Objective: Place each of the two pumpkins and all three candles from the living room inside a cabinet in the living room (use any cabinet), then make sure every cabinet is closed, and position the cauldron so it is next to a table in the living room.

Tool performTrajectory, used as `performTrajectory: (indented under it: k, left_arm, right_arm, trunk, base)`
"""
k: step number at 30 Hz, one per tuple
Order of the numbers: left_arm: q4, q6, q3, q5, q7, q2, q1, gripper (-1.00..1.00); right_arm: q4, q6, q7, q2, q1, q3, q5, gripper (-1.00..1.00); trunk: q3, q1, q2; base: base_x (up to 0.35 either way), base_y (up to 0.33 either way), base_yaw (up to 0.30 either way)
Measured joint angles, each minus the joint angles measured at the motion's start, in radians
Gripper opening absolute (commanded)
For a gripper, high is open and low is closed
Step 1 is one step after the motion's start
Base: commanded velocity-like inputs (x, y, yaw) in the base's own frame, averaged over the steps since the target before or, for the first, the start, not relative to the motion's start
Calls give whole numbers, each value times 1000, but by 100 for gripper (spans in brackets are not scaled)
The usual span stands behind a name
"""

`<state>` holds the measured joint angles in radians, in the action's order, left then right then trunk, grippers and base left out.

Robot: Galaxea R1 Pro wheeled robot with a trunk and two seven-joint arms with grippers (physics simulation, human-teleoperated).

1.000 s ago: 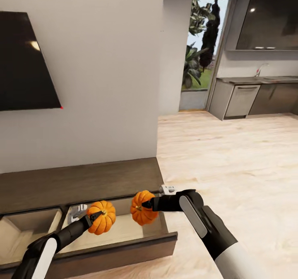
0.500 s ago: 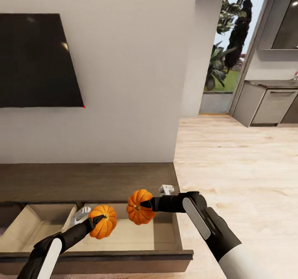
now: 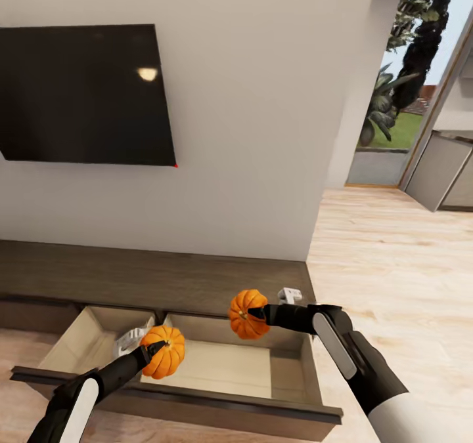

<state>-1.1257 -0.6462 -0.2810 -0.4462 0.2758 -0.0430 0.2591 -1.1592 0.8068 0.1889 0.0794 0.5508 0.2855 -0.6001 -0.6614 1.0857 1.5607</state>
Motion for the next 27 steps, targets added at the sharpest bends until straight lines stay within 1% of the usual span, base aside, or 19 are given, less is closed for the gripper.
performTrajectory:
  k: [3, 7, 9, 13, 16, 21, 27]
  left_arm:
    - [0, 1, 0, 0, 1, 0, 0, -100]
    - [-1, 1, 0, -1, 1, 0, 0, -100]
    - [-1, 1, 1, -2, 1, 0, 0, -100]
    - [-1, 1, 18, -3, 0, 1, 0, -100]
    - [-2, 1, 37, -5, -1, 1, 0, -100]
    - [-2, 1, 42, -5, -3, 0, 0, -100]
    - [-2, 1, 43, -4, -3, 0, 0, -100]
  right_arm:
    - [0, -1, -8, 1, 0, -14, 0, -100]
    - [0, 0, -13, -2, 0, -58, -2, -100]
    - [0, -1, -13, -2, -1, -67, 0, -100]
    - [-2, 0, -14, -2, -1, -78, -3, -100]
    - [-2, 0, -14, -2, -1, -83, -11, -100]
    - [1, 0, -14, -3, -2, -85, -10, -100]
    - [4, 0, -13, -4, -2, -116, -6, -100]
  trunk:
    - [0, 0, 0]
    - [0, 0, 0]
    - [0, 0, 0]
    - [0, 0, 0]
    - [0, 0, 0]
    - [0, 0, 0]
    - [0, 0, 0]
  base:
    - [52, 312, 30]
    - [96, 318, 11]
    - [122, 320, 4]
    - [121, 245, 2]
    - [33, 62, -21]
    - [7, 14, -182]
    - [1, 2, -276]
